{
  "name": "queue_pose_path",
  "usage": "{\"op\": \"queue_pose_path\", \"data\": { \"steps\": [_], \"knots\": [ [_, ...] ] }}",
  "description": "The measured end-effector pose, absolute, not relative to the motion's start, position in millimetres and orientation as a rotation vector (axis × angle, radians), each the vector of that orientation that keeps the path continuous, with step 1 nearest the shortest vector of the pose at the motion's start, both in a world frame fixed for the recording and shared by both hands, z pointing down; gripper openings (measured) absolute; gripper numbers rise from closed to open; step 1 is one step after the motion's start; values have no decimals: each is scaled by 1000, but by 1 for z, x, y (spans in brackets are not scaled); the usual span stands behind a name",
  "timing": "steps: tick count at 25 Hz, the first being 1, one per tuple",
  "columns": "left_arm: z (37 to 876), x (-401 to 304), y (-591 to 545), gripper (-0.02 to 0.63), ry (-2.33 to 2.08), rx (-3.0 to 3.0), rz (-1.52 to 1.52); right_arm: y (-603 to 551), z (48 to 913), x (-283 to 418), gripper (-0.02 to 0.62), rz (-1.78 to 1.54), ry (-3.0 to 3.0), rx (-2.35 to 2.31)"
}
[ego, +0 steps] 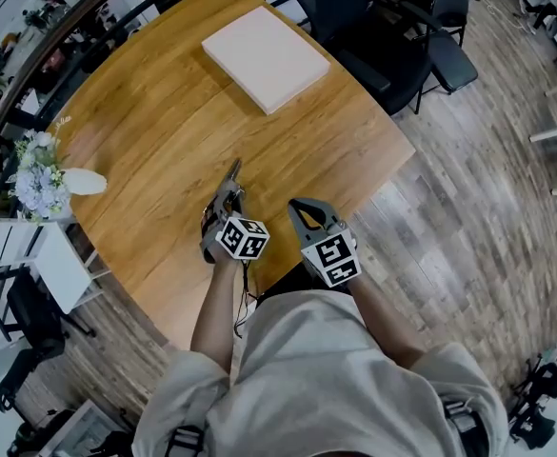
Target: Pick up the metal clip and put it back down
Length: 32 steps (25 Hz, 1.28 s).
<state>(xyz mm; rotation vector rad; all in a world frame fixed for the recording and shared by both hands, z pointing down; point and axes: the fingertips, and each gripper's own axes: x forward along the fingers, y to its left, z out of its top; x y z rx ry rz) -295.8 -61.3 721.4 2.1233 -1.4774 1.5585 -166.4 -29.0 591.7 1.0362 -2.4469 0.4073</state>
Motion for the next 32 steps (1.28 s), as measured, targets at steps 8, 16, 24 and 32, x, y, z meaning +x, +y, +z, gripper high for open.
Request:
{"op": "queue_pose_path", "data": {
  "steps": [8,16,24,32],
  "knots": [
    [703,-307,-71,38,-1546,2118,1509,-26,592,-167,26,404,-2437,1033],
    [685,-311,-64,34,-1611,2082,1365,-17,594,-167,27,400,-2448,980],
    [665,-305,-53,31,-1674,2017,1147,-15,591,-172,27,380,-2493,847],
    [622,-302,-40,31,-1805,1935,933,-25,575,-172,26,357,-2536,758]
  ]
}}
